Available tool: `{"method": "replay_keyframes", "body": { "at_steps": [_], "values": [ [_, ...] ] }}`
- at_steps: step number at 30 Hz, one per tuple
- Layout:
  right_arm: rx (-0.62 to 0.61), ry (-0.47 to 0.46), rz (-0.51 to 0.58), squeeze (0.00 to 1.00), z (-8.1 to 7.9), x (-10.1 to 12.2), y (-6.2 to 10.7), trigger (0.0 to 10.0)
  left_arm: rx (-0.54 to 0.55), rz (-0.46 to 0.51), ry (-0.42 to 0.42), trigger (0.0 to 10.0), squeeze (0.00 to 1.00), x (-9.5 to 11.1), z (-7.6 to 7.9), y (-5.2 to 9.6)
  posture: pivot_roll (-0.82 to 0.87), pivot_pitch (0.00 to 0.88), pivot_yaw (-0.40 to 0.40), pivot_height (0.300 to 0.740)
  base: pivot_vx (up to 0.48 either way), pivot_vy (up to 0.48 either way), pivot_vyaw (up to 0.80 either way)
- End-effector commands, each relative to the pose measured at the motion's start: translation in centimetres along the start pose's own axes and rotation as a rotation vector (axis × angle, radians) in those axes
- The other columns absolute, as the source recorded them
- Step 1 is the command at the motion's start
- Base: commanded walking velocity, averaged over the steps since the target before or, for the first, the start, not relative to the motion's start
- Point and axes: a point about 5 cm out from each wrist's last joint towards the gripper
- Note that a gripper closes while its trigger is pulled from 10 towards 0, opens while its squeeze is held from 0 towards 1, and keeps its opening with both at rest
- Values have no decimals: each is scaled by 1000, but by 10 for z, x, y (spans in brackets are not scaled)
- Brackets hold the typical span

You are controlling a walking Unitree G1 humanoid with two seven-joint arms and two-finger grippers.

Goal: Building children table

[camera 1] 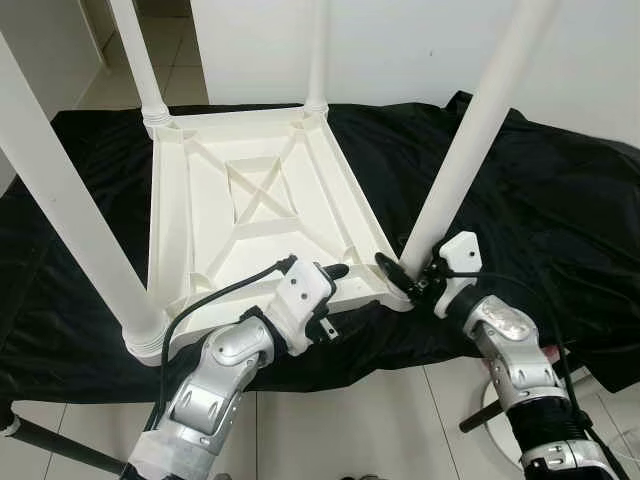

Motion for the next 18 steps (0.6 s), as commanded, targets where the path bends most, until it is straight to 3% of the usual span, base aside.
{"method": "replay_keyframes", "body": {
  "at_steps": [1, 6, 7, 10, 18],
  "values": [
    [22, -6, -28, 0, -1, -5, 3, 0, 5, -13, 12, 10000, 0, -3, 1, 1, -43, 64, -46, 740, 0, 0, 0],
    [16, -50, -38, 0, -4, -8, 7, 0, 13, -14, 12, 10000, 0, -3, 2, 1, -44, 65, -50, 740, 0, 0, 0],
    [-3, -72, -39, 0, -4, -8, 7, 10000, 15, -13, 16, 10000, 0, -3, 2, 0, -47, 64, -50, 740, 0, 0, 0],
    [-79, -124, -26, 0, -7, -2, 4, 10000, 16, -9, 26, 10000, 0, -3, 4, 0, -53, 65, -48, 740, 0, 0, 0],
    [-324, -144, -66, 0, -16, 1, -1, 10000, 13, -17, 23, 10000, 0, -5, 6, 2, -51, 61, -52, 740, 0, 0, 0]
  ]
}}
Point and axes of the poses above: a point about 5 cm out from each wrist's last joint towards the gripper, its own y axis pointing back from the gripper into the wrist, its own x axis along the axis of the wrist's last joint, z = x × y, and after that the axes turned 8 degrees about y, right-handed
